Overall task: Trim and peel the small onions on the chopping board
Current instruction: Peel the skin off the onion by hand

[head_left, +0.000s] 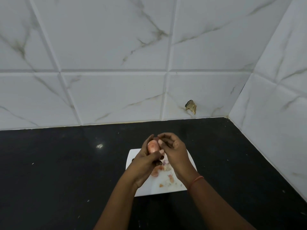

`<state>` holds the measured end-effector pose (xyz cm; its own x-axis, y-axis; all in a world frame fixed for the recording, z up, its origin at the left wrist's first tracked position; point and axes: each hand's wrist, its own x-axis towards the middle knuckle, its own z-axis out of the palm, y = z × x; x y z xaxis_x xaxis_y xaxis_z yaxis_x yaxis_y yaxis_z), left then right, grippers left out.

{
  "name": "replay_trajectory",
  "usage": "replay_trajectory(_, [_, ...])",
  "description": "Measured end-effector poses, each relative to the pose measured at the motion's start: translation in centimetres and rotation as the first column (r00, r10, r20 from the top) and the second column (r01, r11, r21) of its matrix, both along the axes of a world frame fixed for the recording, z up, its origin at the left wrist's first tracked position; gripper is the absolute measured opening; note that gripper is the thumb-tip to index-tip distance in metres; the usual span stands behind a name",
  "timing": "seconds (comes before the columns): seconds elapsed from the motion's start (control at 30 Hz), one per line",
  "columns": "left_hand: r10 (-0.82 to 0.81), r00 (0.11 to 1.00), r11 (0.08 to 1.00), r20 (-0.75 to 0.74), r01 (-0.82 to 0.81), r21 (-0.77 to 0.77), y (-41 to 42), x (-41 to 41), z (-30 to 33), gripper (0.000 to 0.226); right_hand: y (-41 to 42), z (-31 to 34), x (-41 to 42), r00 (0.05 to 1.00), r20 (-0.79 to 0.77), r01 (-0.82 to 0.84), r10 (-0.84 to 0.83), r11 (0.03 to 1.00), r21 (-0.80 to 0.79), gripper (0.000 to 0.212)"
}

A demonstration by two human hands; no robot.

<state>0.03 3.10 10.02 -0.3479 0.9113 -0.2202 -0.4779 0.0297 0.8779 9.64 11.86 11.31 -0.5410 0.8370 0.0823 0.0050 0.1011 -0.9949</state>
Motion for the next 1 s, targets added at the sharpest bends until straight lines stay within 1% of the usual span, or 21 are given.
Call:
replay_trajectory(0.03, [0.002, 1.000, 1.000, -0.007, -0.002, 0.008, -0.1, 0.0, -0.2, 0.063, 0.1, 0.0, 0.0, 1.000, -0.004, 0.012, -0.012, 1.000, 0.024, 0.017])
replay_trajectory(0.1, [-0.008, 0.999, 1.000, -0.042, 0.009, 0.024, -0.2, 0.1, -0.2, 0.064, 0.3, 0.0, 0.0, 0.999, 0.018, 0.037, -0.040, 0.993, 0.114, 0.020])
replay_trajectory(0.23, [-0.035, 0.991, 0.999, -0.132, 0.036, 0.004, -0.1, 0.4, -0.4, 0.053, 0.6, 0.1, 0.0, 0.991, 0.038, 0.116, -0.130, 0.959, 0.259, 0.024])
replay_trajectory(0.27, [-0.035, 0.990, 0.999, -0.137, 0.035, 0.000, -0.1, 0.5, -0.4, 0.051, 0.7, 0.1, 0.0, 0.989, 0.037, 0.126, -0.140, 0.957, 0.260, 0.025])
replay_trajectory(0.3, [-0.029, 0.991, 1.000, -0.130, 0.029, -0.001, 0.0, 0.5, -0.5, 0.049, 0.8, 0.2, 0.0, 0.990, 0.024, 0.129, -0.138, 0.966, 0.225, 0.025])
replay_trajectory(0.37, [-0.007, 0.998, 1.000, -0.068, 0.007, 0.002, 0.3, 0.5, -0.5, 0.047, 1.0, 0.4, 0.2, 0.993, -0.025, 0.117, -0.115, 0.988, 0.100, 0.026])
replay_trajectory(0.43, [0.012, 1.000, 1.000, 0.010, -0.012, 0.003, 0.6, 0.5, -0.6, 0.042, 1.2, 0.4, 0.5, 0.995, -0.052, 0.090, -0.088, 0.996, 0.019, 0.023])
replay_trajectory(0.5, [0.040, 0.997, 0.999, 0.061, -0.040, -0.009, 0.7, 0.6, -0.5, 0.036, 1.4, 0.3, 0.8, 0.996, -0.053, 0.077, -0.077, 0.997, 0.002, 0.018])
replay_trajectory(0.57, [0.076, 0.993, 0.996, 0.094, -0.072, -0.043, 1.1, 0.8, -0.5, 0.035, 1.3, 0.3, 0.9, 0.996, -0.048, 0.071, -0.071, 0.997, 0.014, 0.018])
replay_trajectory(0.67, [0.148, 0.982, 0.984, 0.118, -0.134, -0.121, 1.7, 0.9, -0.6, 0.041, 1.1, 0.3, 0.9, 0.997, -0.058, 0.057, -0.056, 0.998, 0.020, 0.020])
replay_trajectory(0.73, [0.191, 0.966, 0.975, 0.174, -0.167, -0.147, 1.9, 0.4, -0.8, 0.050, 1.2, 0.5, 1.0, 0.995, -0.091, 0.045, -0.045, 0.999, -0.002, 0.019])
replay_trajectory(0.83, [0.223, 0.943, 0.969, 0.249, -0.185, -0.165, 1.7, -0.4, -0.7, 0.052, 1.5, 0.7, 1.3, 0.992, -0.076, 0.100, -0.097, 0.994, 0.037, 0.019])
replay_trajectory(0.93, [0.248, 0.933, 0.962, 0.261, -0.206, -0.178, 1.6, -0.1, -0.1, 0.043, 1.9, 0.6, 1.5, 0.979, 0.060, 0.179, -0.193, 0.966, 0.187, 0.020])
replay_trajectory(0.97, [0.247, 0.933, 0.963, 0.261, -0.206, -0.175, 1.7, 0.1, -0.1, 0.042, 1.8, 0.5, 1.5, 0.976, 0.110, 0.161, -0.190, 0.959, 0.233, 0.019])
replay_trajectory(1.0, [0.244, 0.935, 0.964, 0.258, -0.204, -0.171, 1.7, 0.3, 0.0, 0.041, 1.7, 0.5, 1.4, 0.978, 0.141, 0.116, -0.154, 0.962, 0.245, 0.019])
